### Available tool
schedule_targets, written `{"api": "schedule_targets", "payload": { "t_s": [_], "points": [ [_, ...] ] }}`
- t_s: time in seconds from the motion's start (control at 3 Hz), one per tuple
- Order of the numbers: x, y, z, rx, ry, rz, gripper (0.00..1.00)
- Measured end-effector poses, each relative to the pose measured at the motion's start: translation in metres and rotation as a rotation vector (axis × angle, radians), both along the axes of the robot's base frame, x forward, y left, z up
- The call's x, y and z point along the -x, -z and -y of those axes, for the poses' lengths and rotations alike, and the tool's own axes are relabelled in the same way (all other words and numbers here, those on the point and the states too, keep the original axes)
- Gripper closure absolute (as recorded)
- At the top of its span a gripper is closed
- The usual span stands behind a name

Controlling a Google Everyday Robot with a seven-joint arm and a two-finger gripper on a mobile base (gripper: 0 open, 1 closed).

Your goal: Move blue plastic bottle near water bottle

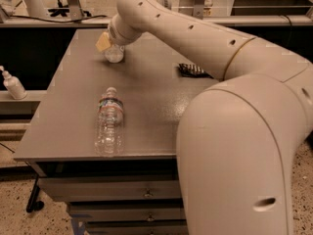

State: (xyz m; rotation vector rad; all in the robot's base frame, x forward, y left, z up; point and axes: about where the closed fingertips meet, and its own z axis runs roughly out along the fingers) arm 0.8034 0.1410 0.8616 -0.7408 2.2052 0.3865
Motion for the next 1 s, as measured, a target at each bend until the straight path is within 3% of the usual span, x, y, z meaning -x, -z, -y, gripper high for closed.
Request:
{"api": "schedule_targets", "payload": {
  "t_s": [0.67,1.0],
  "points": [
    [0.011,0.005,0.024,0.055,0.001,0.009,0.87],
    [0.019,-0.005,0.046,0.090,-0.013,0.029,1.00]
  ]
}}
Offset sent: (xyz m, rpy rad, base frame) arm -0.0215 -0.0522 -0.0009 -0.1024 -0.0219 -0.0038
